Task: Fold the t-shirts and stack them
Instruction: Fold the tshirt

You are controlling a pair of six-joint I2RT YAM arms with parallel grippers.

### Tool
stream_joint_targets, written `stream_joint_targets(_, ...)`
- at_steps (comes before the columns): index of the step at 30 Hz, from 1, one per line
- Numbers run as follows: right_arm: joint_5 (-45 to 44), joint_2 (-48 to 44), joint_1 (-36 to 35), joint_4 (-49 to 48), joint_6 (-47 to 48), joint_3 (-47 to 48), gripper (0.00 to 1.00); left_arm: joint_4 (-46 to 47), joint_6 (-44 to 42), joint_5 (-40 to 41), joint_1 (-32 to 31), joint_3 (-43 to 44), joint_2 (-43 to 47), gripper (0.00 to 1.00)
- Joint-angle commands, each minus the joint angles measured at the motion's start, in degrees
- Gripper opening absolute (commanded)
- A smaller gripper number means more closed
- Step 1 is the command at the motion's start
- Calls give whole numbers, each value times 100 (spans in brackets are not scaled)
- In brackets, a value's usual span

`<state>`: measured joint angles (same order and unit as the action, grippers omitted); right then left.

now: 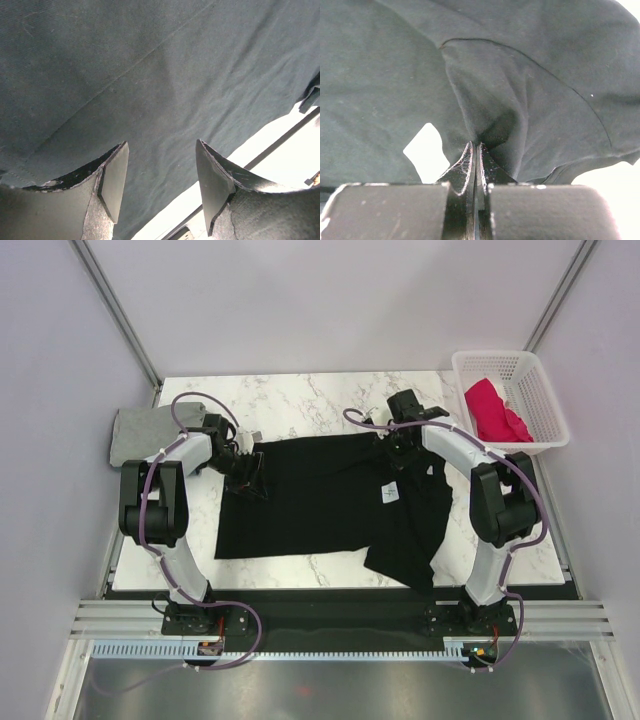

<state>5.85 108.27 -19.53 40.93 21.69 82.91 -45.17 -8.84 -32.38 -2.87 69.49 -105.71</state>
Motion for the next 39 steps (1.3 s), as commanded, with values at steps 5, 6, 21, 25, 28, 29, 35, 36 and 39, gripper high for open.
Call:
stream_joint_targets(5,75,-17,-60,100,-122,-117,8,96,163,-286,-3,126,-11,63)
stream_joint_targets(6,57,1,-60,47,-121,-135,8,87,163,-286,-3,117,-11,63)
stream_joint_targets(21,-23,-305,-51,450,-86,348,0,-1,137,-392,-3,56,156,63)
stream_joint_targets(25,494,-412,-60,959,-51,409,0,-36,111,-392,-3,20,200,63)
stream_joint_targets(28,995,-350,-60,1224,-60,392,0,-54,128,-409,-3,29,235,63)
stream_joint_targets(29,1102,-350,-60,1268,-51,366,0,-45,146,-409,-3,38,235,63)
stream_joint_targets(35,523,-245,-33,1110,-95,164,0,-89,155,-436,-3,73,288,63)
stream_joint_targets(36,540,-210,-7,1102,-95,155,2,-80,163,-453,-3,73,288,63)
stream_joint_targets(39,1003,-87,45,1198,-130,233,18,-80,163,-445,-3,56,323,63)
